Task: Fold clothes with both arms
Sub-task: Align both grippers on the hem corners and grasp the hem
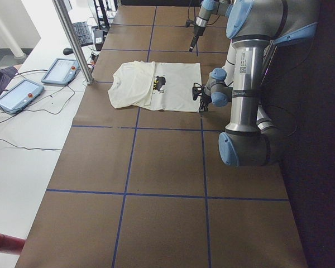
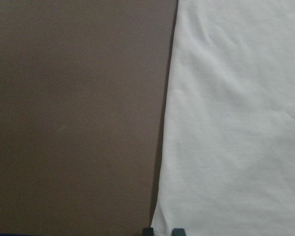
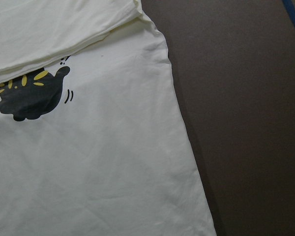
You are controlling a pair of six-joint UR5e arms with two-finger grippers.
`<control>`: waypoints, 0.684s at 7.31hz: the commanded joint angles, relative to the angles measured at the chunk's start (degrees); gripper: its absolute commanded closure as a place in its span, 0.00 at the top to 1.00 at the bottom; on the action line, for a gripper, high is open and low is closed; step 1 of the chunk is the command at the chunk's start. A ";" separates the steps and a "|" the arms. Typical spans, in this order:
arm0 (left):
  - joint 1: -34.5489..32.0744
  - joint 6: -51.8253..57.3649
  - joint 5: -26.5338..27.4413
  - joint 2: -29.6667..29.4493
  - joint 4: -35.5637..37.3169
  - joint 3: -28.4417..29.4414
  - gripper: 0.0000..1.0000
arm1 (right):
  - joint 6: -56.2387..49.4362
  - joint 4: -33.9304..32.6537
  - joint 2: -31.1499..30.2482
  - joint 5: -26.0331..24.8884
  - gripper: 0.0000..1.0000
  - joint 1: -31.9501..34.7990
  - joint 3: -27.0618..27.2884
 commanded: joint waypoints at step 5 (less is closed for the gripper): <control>1.26 0.61 0.04 -0.25 0.09 -0.70 0.00 | 0.03 0.00 -0.40 -0.09 1.00 -0.01 -0.10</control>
